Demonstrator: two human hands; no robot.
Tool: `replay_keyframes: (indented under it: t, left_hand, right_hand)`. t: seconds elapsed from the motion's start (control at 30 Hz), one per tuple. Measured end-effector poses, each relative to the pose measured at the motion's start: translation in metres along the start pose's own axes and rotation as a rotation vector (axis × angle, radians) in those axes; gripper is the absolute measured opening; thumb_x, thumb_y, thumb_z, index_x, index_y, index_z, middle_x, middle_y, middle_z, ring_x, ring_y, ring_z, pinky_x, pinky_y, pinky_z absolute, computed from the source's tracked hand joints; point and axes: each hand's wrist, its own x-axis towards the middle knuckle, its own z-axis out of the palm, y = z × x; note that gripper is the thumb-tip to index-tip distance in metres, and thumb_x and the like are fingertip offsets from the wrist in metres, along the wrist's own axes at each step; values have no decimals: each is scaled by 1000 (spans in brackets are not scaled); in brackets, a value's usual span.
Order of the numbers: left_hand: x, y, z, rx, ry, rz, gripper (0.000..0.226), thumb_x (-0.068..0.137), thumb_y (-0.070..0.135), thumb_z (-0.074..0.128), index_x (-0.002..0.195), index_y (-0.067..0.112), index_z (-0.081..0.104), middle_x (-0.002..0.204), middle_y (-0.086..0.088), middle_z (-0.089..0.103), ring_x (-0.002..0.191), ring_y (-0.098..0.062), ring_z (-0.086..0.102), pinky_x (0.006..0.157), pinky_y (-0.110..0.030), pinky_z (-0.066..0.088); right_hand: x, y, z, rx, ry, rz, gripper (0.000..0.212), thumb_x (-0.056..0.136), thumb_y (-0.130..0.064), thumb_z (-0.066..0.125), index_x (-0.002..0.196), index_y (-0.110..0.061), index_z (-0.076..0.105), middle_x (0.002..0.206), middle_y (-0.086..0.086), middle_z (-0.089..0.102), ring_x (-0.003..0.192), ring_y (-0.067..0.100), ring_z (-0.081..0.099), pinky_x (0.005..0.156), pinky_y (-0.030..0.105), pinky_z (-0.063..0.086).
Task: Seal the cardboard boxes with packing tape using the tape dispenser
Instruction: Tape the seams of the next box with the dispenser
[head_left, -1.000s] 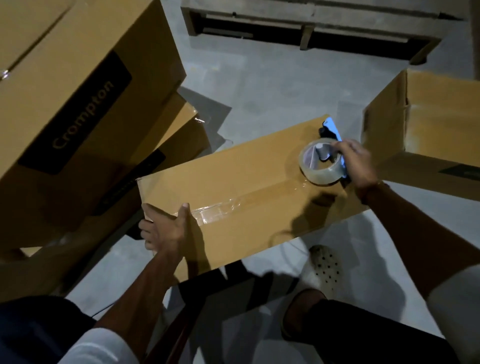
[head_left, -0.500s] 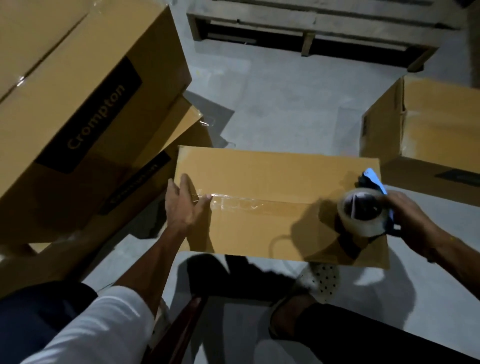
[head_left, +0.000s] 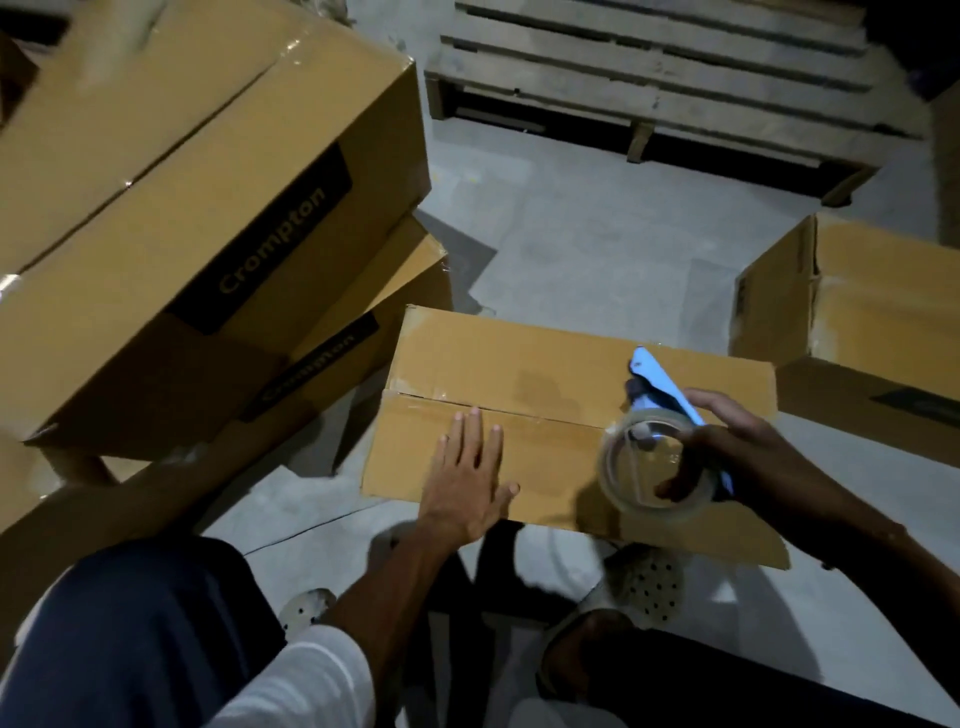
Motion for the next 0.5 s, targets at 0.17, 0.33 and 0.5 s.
replay_keyframes:
  t: [0.17,0.33,0.5]
  left_hand:
    - [-4,-1,-72,-816,-22,-182,26,101,33,54,101,15,73,121,-12,65,117,-30,57,103,-44,45]
    - [-47,11,-162,-1427,-238,-272,51,102,54,43,88,14,71,81,-4,66,74,-17,60,68,-31,50]
    - [-93,25,-195,-1580,-318,-265,68,96,71,36,94,14,73,87,-1,65,84,-16,57,75,-32,50]
  right_hand:
    - [-7,-26,49,68,-94,-92,37,95,-24,59,128,-41,58,98,21,65,82,27,63,67,39,54]
    - [-25,-36,72,130,-132,-186,45,94,-13,60,133,-35,54,77,6,63,67,30,62,70,41,46]
    - [-53,-37,75,-18,-85,-376,52,91,-15,67,135,-38,52,103,-10,68,77,8,66,75,24,50]
